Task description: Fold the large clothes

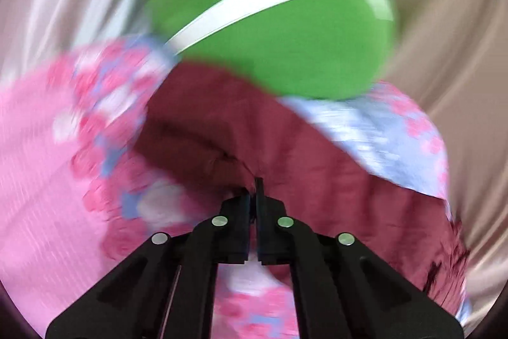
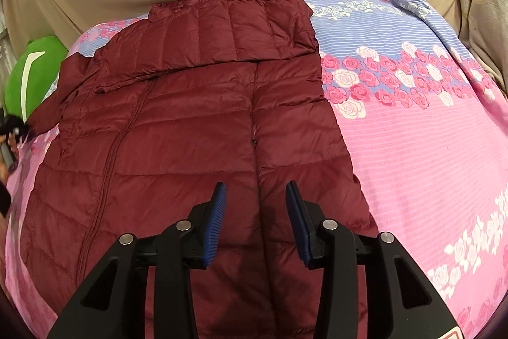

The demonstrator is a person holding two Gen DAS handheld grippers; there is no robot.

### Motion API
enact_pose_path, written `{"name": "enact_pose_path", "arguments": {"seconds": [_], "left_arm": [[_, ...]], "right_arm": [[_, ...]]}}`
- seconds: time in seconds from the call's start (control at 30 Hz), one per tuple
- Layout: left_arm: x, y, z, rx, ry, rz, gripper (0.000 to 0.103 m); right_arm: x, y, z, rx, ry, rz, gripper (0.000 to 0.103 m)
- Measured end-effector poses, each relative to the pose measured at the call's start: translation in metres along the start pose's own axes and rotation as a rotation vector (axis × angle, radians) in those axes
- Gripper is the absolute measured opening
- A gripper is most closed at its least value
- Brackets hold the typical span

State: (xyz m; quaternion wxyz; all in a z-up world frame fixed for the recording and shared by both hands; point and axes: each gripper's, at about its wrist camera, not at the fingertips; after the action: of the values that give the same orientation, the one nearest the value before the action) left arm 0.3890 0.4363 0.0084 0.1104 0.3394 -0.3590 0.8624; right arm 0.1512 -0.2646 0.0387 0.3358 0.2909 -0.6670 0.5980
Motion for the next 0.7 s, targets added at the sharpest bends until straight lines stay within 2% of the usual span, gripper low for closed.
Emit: {"name": "enact_pose_path", "arguments": {"seconds": [0.13, 0.23, 0.33, 0.43, 0.5, 0.57, 0.63, 0.7], "left_arm": [[0.057, 0.017, 0.1, -0.215, 0.135, 0.081, 0.0], [0.114, 0.062, 0.198, -0.392, 0.34, 0.1, 0.0], [0.143, 0.115, 0.271, -0.516, 0.485, 0.055, 0.0], [0.149, 0.196, 0.336, -0.645, 0.58, -0.054, 0.0], [0.135, 0.258, 0.367, -0.719, 0.597, -0.15, 0.0], [0.106, 0.314, 0.385, -0.759, 0.577, -0.251, 0.001], [0.071, 0.364, 0.39, -0.771, 0.536, -0.355, 0.004], [0.046, 0.397, 0.378, -0.763, 0.48, -0.42, 0.004]], "right_arm": [[0.005, -0.001, -0.008, -0.006, -0.021, 0.02, 0.04], [0.005, -0.005, -0.017, -0.003, -0.052, 0.033, 0.04], [0.004, -0.007, -0.025, 0.002, -0.081, 0.048, 0.04], [0.005, -0.006, -0.027, -0.005, -0.101, 0.061, 0.04], [0.006, -0.003, -0.024, -0.016, -0.105, 0.066, 0.041], [0.004, 0.002, -0.016, -0.037, -0.111, 0.059, 0.041], [0.001, 0.007, -0.006, -0.059, -0.11, 0.044, 0.043], [-0.002, 0.012, 0.005, -0.082, -0.106, 0.026, 0.044]]}}
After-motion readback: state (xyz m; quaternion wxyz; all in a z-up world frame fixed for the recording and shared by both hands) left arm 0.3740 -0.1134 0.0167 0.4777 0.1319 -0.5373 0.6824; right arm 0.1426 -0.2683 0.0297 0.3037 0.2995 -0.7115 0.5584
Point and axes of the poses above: each gripper's, at about its wrist camera, not at the fingertips, and x roughly against the way its jaws point, z to its right, y to its underside, and after that the axes turned 6 degrees about x, right-handed
